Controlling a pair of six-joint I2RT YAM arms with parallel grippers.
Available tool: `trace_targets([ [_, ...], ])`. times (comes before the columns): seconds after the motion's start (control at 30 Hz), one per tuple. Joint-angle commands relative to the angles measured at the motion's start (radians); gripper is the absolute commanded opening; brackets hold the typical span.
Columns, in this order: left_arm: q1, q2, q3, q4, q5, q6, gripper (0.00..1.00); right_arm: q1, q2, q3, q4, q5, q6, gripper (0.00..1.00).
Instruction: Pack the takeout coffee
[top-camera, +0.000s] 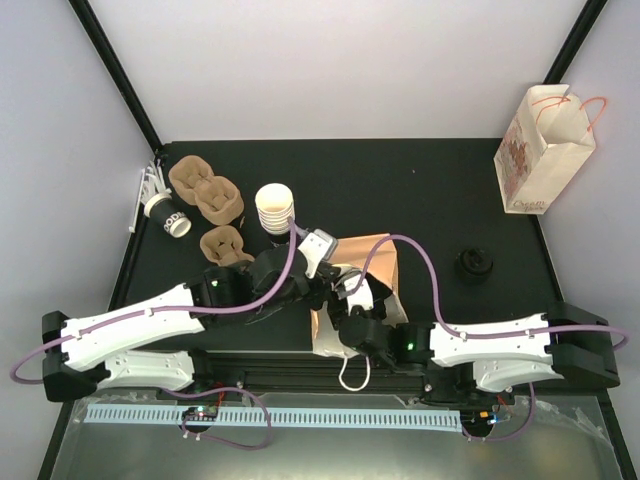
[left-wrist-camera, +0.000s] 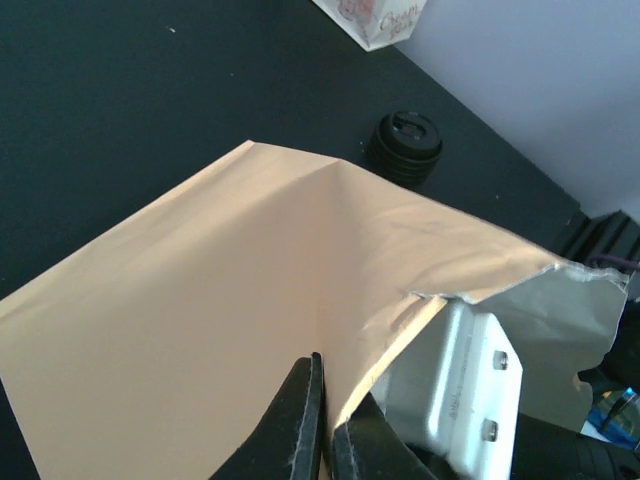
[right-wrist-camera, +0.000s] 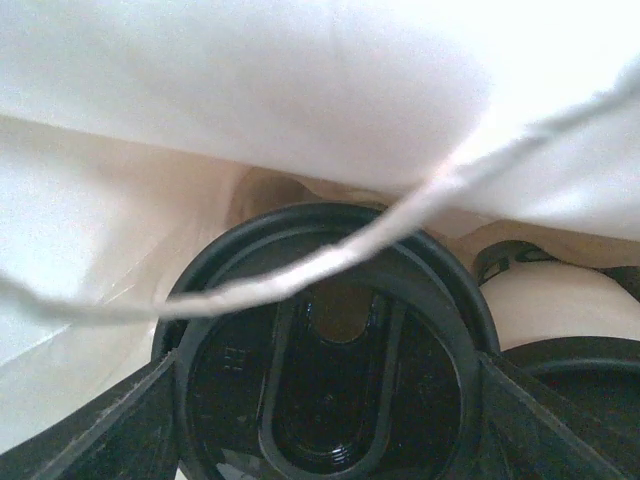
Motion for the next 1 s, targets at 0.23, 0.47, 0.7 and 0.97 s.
trace_targets([
  [0.23,0.139,-0.087,0.005,0.035,0.255,-0.173,0.01,0.000,-0.164,-0.072,0.115,0.048,-0.082,0.43],
  [0.47,0.183,-0.091,-0.018,0.071,0.374,-0.208,0.02,0.000,-0.158,0.027,-0.146,0.016,-0.009,0.43],
  [0.7,0.231,-0.064,-0.005,0.065,0.497,-0.316,0.02,0.000,-0.109,0.065,-0.279,-0.008,0.079,0.42],
  [0.97,0.275,-0.038,-0.006,0.037,0.653,-0.477,0.02,0.000,-0.138,0.123,-0.421,-0.118,0.119,0.41],
])
